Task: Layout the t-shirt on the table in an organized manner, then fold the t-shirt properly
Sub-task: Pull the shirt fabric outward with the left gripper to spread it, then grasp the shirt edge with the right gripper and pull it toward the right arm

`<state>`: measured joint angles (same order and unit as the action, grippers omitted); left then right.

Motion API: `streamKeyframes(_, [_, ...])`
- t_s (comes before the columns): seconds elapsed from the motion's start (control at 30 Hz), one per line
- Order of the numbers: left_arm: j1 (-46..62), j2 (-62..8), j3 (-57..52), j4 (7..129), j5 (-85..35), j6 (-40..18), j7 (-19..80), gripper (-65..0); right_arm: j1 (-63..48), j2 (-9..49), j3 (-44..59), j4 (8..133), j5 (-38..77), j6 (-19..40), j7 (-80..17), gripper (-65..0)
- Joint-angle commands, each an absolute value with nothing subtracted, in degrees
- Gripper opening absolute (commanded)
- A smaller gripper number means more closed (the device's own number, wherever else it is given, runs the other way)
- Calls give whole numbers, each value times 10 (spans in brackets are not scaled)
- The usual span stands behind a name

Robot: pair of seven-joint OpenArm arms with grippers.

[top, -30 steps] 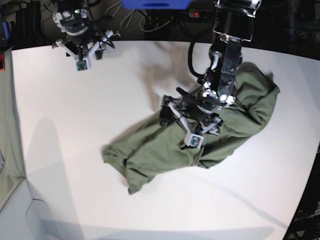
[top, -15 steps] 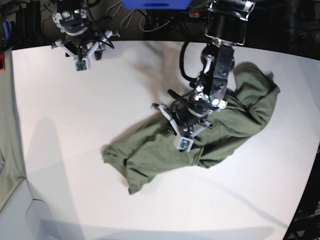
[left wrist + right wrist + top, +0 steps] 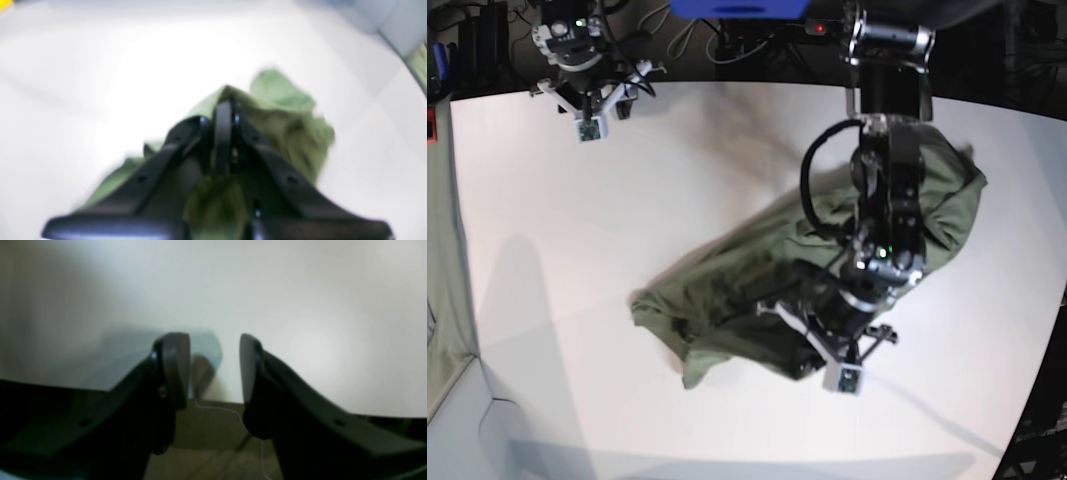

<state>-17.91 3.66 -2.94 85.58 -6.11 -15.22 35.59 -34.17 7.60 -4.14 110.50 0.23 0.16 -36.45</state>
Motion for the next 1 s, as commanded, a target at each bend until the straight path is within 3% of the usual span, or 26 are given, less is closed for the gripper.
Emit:
streamKeyframes(0.0, [-224,37,-40,837,-62,-151,341,-646,-343,78,-40,1113,1,2,-356,-396])
streamKeyframes(0.17, [-403,41,-105,647,-36,-151,338,-647,-348,80,-40,1113,1,2,-356,-396])
streamKeyframes(0.33, [-538,21,-145,428,12,-151,258,-628,-356,80,-40,1114,0,2,-356,-396])
streamKeyframes(0.4, [-569,7,-149,356,21,-151,233,-558,-356,80,-40,1115,0,2,-356,-396])
streamKeyframes(0.47, [-579,5,-148,327,25,-151,208,-447,-356,80,-40,1115,0,2,-356,-396])
streamKeyframes(0.57, [-567,4,-150,328,22,-151,194,-352,-356,80,-40,1115,0,2,-356,-396])
streamKeyframes(0.73, [-499,3,-150,385,21,-152,208,-360,-356,80,-44,1116,0,2,-355,-396])
streamKeyframes(0.97, [-327,-26,-152,599,20,-152,301,-356,-319,77,-67,1156,0,2,-354,-396])
